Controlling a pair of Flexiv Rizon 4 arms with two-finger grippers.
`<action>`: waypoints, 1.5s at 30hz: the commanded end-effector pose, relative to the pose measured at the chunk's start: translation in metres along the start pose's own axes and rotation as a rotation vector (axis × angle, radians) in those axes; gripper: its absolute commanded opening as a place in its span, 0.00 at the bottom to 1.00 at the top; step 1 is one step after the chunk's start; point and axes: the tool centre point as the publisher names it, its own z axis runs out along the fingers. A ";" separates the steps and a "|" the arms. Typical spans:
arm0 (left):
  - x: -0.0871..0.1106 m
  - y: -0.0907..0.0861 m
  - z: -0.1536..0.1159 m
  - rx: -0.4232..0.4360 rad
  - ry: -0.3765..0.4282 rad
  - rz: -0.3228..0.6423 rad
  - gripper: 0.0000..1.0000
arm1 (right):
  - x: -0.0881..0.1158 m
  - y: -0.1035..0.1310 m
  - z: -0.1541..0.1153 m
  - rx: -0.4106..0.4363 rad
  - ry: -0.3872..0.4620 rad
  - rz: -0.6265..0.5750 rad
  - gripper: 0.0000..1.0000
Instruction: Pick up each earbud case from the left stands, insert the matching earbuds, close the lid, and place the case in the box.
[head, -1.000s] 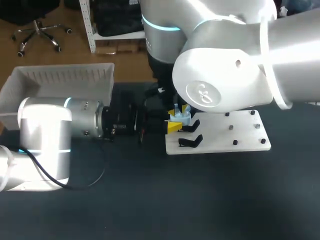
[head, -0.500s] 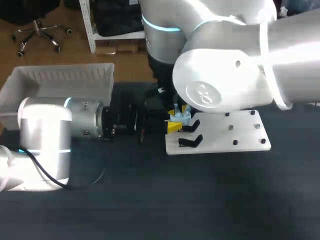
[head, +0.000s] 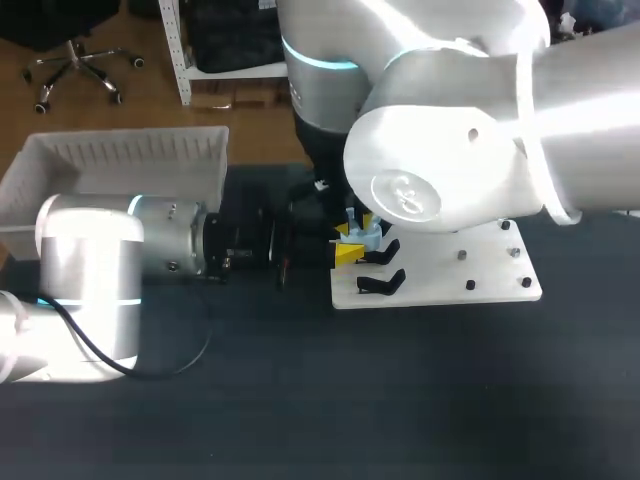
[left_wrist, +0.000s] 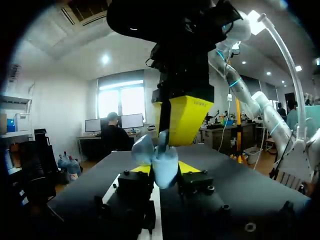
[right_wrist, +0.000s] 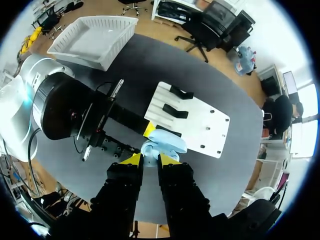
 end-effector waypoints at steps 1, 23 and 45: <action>0.001 -0.002 0.001 -0.007 -0.003 0.004 0.00 | 0.000 0.001 0.002 -0.002 -0.001 -0.003 0.00; 0.001 -0.002 0.001 -0.007 -0.003 0.004 0.00 | 0.009 -0.013 -0.017 -0.052 -0.045 0.042 0.90; 0.001 -0.002 0.001 -0.007 -0.003 0.004 0.00 | 0.019 -0.051 -0.004 -0.020 -0.023 0.170 0.92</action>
